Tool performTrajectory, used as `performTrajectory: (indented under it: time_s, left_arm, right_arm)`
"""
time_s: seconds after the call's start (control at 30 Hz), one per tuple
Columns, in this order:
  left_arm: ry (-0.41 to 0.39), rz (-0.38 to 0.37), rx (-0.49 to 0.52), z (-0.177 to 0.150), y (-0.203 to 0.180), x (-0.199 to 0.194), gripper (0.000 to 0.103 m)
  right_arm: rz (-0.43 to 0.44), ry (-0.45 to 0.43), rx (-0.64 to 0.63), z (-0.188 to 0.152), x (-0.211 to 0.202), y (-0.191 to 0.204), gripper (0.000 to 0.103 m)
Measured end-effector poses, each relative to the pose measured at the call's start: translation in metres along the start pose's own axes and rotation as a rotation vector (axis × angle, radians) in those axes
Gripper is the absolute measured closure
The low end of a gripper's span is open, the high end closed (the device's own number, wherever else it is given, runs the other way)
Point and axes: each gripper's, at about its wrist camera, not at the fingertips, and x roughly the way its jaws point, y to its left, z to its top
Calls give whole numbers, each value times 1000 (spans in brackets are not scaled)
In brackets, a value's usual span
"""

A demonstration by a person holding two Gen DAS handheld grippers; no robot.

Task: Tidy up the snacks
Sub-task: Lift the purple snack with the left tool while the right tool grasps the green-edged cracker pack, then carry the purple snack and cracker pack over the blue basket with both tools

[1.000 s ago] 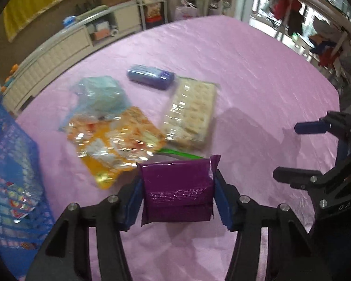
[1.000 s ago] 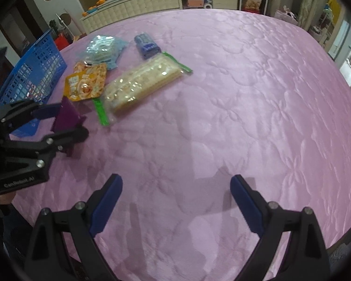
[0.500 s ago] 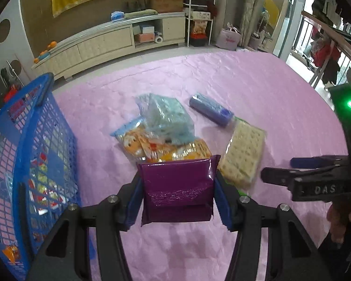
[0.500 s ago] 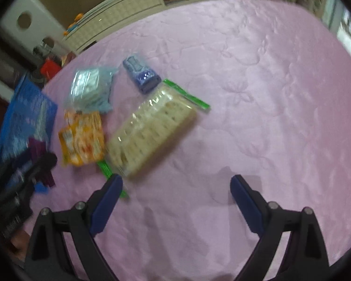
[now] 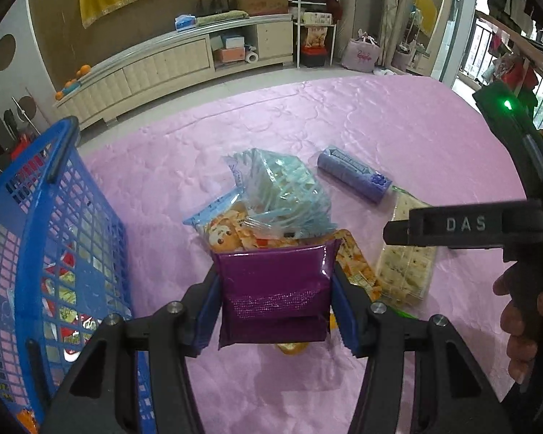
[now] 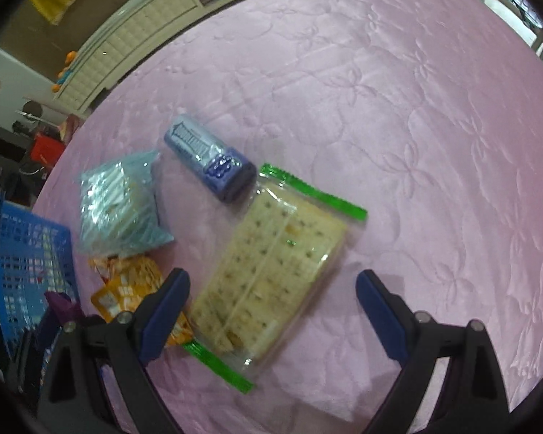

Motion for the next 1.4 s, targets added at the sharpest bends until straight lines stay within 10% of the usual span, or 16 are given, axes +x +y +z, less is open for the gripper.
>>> performTrajectory:
  time_s: [0.47, 0.87, 1.4]
  left_arm:
    - [22, -4, -2, -3, -3, 3, 50]
    - [33, -4, -2, -12, -11, 0, 50]
    - [-5, -20, -26, -29, -16, -44, 50]
  right_arm:
    - [-255, 14, -140, 4, 32, 57, 11]
    - [-196, -38, -361, -43, 26, 68, 33]
    - [-91, -172, -489, -93, -54, 47, 34]
